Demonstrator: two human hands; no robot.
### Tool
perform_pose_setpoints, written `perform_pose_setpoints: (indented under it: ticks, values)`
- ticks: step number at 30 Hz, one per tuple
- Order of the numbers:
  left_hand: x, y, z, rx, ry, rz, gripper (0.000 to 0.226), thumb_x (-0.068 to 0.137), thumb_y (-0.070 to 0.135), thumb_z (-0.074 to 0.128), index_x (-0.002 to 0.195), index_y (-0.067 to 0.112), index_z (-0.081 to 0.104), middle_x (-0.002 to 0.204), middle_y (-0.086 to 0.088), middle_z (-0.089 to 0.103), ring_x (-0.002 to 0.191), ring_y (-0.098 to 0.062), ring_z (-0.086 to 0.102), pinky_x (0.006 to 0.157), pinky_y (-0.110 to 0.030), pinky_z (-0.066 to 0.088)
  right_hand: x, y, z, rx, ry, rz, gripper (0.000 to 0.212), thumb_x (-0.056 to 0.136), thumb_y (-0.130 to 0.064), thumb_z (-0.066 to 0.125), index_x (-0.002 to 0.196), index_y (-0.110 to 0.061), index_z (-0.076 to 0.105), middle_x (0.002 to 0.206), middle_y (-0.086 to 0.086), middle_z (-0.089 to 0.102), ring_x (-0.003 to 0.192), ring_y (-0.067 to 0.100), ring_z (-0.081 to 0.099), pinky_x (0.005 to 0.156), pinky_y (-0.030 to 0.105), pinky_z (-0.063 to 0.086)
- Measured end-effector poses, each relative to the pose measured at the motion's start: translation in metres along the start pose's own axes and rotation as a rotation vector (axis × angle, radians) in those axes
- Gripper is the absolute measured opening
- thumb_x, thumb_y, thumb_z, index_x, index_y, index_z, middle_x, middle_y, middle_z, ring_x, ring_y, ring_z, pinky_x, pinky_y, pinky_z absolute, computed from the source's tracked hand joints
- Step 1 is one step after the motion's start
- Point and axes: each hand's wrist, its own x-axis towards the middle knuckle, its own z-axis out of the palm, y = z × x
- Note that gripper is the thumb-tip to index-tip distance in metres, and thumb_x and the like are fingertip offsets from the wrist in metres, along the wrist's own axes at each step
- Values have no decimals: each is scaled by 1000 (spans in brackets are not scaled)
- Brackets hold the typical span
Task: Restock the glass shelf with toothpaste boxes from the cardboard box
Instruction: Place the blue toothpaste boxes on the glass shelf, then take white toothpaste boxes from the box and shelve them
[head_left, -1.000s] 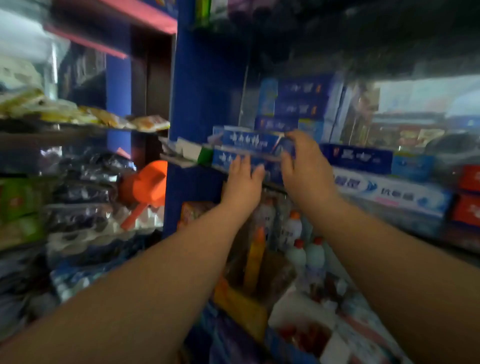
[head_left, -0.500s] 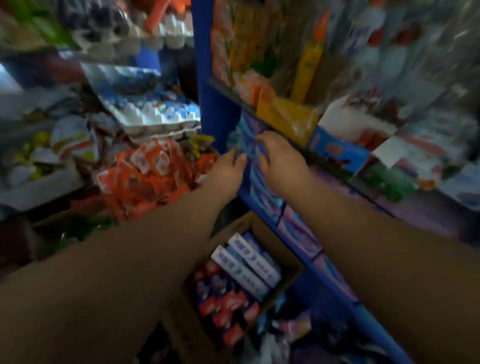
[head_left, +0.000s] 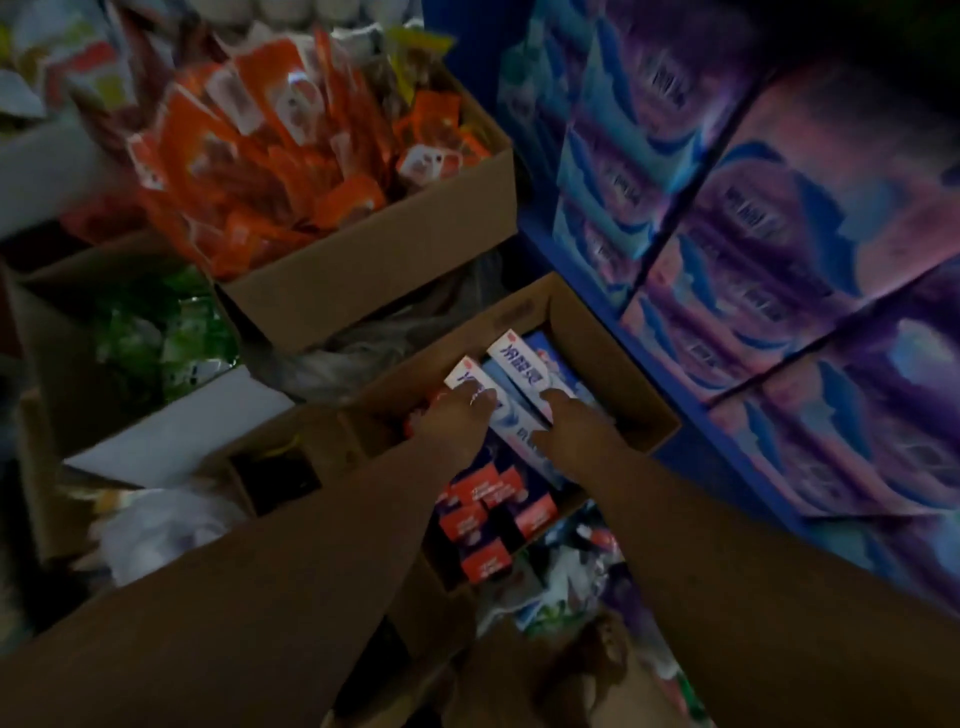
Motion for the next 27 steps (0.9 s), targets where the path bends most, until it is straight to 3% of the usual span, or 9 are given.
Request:
perform_pose_setpoints:
  ticks: [3, 7, 10, 13, 18, 23, 27]
  values:
    - [13, -6, 11, -17, 8, -3, 43, 102, 31, 36, 136, 8, 48, 138, -15, 51, 129, -31, 46, 106, -35, 35, 16, 15, 23, -55, 25, -11, 52, 97, -28, 52, 143, -10, 36, 139, 16, 48, 126, 31, 47, 104, 39, 38]
    - [29, -10, 21, -65, -40, -55, 46, 99, 44, 37, 141, 25, 40, 142, -11, 45, 125, -30, 47, 108, -48, 36, 32, 23, 33, -126, 98, -26, 44, 91, -31, 58, 130, -14, 47, 128, 12, 55, 117, 28, 52, 97, 43, 47]
    - [37, -8, 24, -44, -54, -64, 50, 100, 41, 38, 146, 22, 35, 149, -11, 37, 128, -29, 45, 105, -38, 39, 40, 31, 26, -209, 212, 8, 51, 88, -36, 58, 133, -19, 40, 134, 10, 44, 120, 28, 42, 96, 44, 44]
    - [45, -3, 26, -24, -60, -64, 51, 101, 39, 37, 148, 22, 31, 152, -9, 33, 126, -30, 47, 88, -31, 39, 52, 44, 19, -113, 152, 105, 60, 89, -38, 58, 139, -18, 31, 136, 13, 40, 123, 30, 41, 96, 43, 40]
    - [52, 0, 31, -1, -106, -86, 52, 100, 38, 39, 148, 19, 31, 153, -9, 31, 135, -27, 38, 102, -33, 36, 65, 56, 20, 106, -33, 268, 80, 90, -40, 58, 150, -22, 9, 144, 13, 34, 127, 33, 42, 100, 46, 40]
    - [56, 4, 37, 66, -123, -65, 50, 100, 34, 42, 145, 14, 35, 149, -11, 39, 135, -27, 40, 107, -33, 33, 64, 57, 10, 73, -52, 257, 76, 89, -44, 58, 149, -14, 21, 138, 16, 35, 120, 32, 47, 92, 37, 44]
    - [58, 11, 39, -11, -61, -101, 51, 99, 38, 43, 145, 18, 36, 147, -9, 41, 131, -26, 43, 94, -30, 38, 56, 60, -4, 244, -11, 224, 46, 92, -40, 56, 122, -5, 55, 122, 15, 57, 108, 30, 57, 93, 39, 48]
